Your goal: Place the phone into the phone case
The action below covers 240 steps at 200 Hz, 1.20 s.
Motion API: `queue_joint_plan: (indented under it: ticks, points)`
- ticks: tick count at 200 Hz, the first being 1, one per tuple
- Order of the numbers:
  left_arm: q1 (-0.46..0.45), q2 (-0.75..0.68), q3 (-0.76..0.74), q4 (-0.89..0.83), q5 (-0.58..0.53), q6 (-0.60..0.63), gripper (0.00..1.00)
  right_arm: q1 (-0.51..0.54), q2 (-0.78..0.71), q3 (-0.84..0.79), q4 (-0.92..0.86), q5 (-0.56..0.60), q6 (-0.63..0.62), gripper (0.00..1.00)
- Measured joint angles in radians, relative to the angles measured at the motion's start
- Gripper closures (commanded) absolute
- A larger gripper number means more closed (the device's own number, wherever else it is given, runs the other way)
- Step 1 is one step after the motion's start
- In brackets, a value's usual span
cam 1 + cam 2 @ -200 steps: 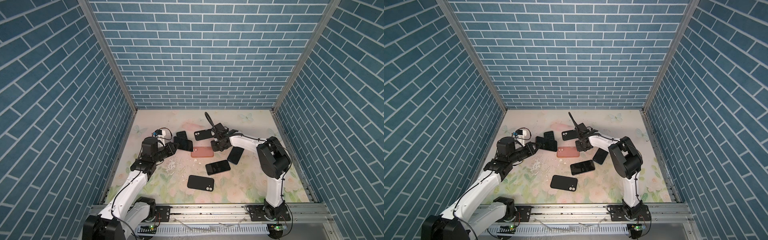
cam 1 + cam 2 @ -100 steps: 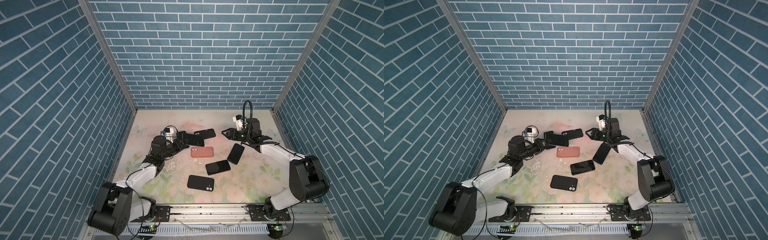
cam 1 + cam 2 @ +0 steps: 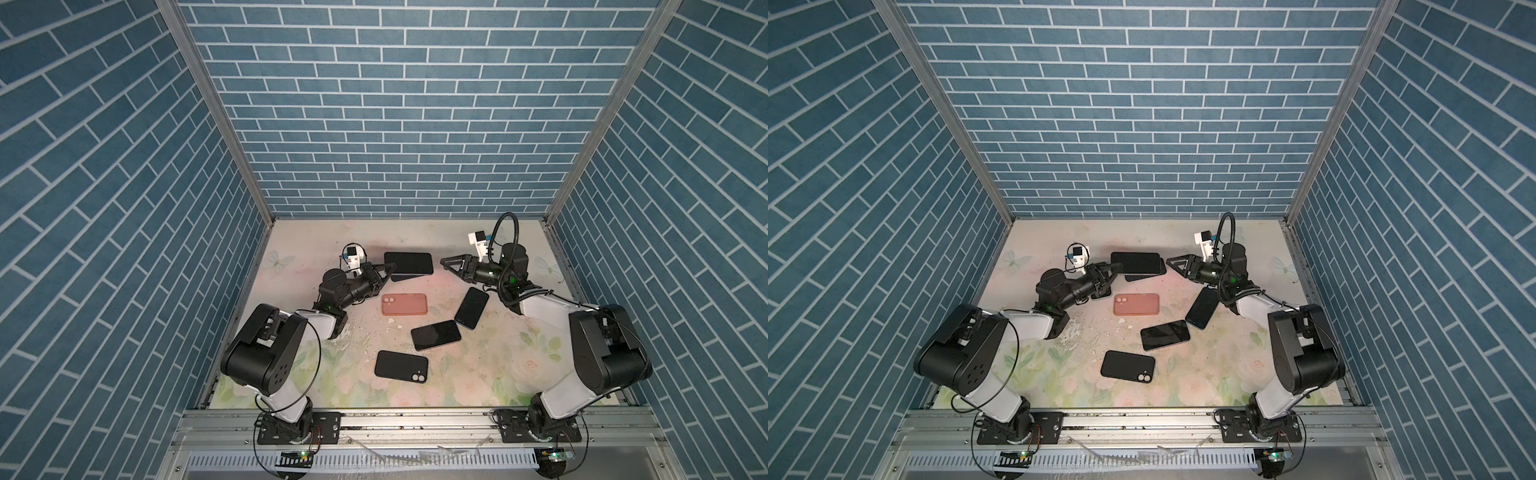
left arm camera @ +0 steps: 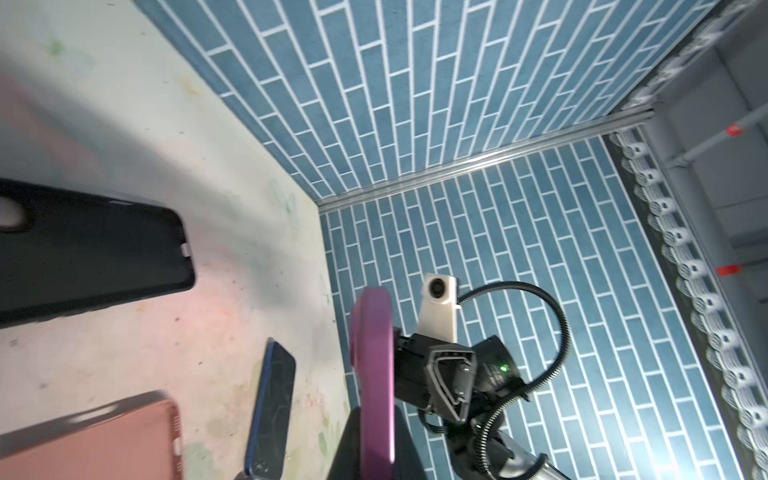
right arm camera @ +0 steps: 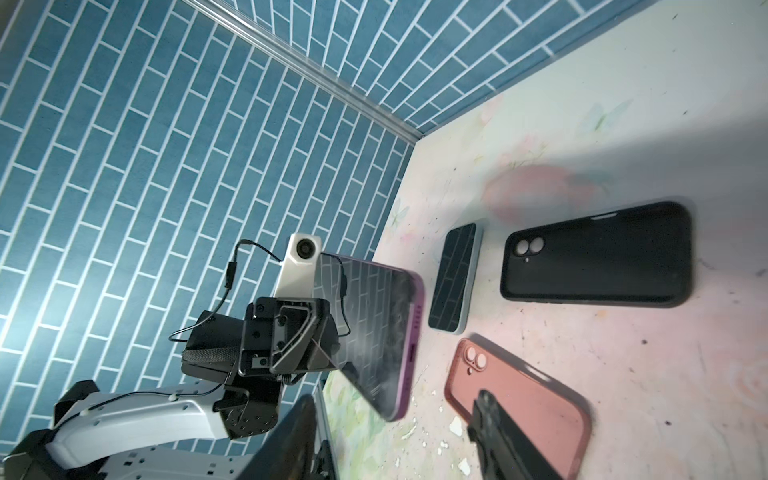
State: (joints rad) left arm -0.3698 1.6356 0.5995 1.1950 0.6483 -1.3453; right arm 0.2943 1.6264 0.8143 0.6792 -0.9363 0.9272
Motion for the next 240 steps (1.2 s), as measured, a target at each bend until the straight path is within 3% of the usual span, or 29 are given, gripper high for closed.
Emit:
queue_joint_plan:
  ticks: [52, 126, 179, 240]
  points:
    - [-0.013, 0.015, 0.032, 0.05, 0.049, -0.032, 1.0, 0.003, 0.087, 0.01, 0.127, -0.077, 0.114, 0.5]
    - [-0.023, 0.027, 0.042, 0.101, 0.072, -0.05, 1.0, 0.012, 0.09, 0.031, 0.143, -0.088, 0.143, 0.53]
    - [-0.025, 0.027, 0.042, 0.08, 0.071, -0.04, 1.0, -0.062, 0.032, -0.008, 0.145, -0.005, 0.144, 0.45]
    - [-0.028, 0.027, 0.042, 0.08, 0.071, -0.036, 1.0, -0.013, 0.026, -0.008, 0.183, -0.048, 0.15, 0.44]
